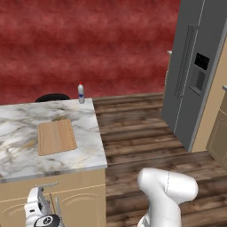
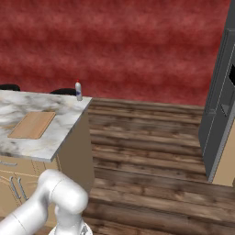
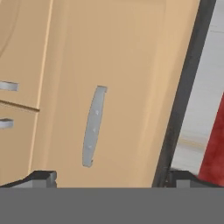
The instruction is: Open the drawer on the left and place the cutting tools on the cutting board.
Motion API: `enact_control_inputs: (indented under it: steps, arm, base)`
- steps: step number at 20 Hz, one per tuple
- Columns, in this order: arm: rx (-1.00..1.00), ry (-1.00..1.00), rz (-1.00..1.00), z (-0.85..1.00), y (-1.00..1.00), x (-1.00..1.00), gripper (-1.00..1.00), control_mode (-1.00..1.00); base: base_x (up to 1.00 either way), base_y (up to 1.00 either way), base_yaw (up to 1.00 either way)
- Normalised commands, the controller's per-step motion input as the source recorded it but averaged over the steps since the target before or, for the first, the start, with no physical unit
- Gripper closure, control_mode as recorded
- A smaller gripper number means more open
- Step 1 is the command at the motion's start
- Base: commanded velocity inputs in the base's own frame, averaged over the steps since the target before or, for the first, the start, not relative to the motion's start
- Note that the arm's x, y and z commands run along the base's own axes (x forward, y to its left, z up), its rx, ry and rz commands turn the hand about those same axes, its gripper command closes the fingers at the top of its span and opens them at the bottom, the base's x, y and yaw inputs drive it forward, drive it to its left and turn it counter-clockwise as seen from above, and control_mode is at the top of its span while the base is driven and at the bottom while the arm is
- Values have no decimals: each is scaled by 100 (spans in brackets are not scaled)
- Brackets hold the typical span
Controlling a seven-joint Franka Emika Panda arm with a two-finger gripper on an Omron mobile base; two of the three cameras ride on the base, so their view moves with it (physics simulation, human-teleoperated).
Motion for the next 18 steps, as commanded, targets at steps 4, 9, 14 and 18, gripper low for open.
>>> enact_control_inputs:
  steps: [4,9,14,18]
  arm:
    - [0,-3,0,-15,0,30,-100,-100]
    - [0,-3,0,-20,0,38,-100,-100]
    - [0,-3,0,-27,0,31,-100,-100]
    - [0,0,0,-26,3,23,-100,-100]
  base:
    - [0,0,0]
    - [0,0,0]
    - [0,0,0]
    - [0,0,0]
